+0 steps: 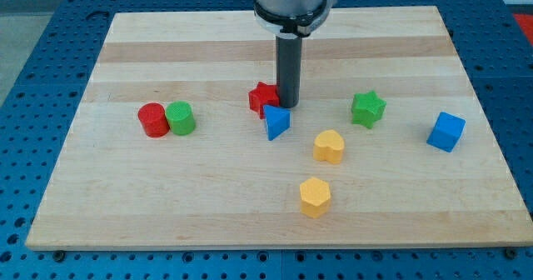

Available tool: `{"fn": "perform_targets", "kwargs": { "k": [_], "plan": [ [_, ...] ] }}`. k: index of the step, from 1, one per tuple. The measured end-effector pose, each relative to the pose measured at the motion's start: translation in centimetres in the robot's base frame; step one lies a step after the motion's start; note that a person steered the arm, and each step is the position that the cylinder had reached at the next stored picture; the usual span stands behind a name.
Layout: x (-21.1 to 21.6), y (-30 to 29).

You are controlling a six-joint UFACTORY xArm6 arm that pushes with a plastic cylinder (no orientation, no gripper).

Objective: Nudge the blue triangle slightly down

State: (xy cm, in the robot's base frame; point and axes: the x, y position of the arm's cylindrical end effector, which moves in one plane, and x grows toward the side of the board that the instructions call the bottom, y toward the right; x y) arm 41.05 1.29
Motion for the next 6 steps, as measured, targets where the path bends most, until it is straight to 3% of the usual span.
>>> {"fn": "perform_targets", "kwargs": {
  "k": [2, 4, 6],
  "plan": [
    [-2.0, -3.3],
    [-1.9, 4.8],
    [1.9, 1.4]
  ]
}}
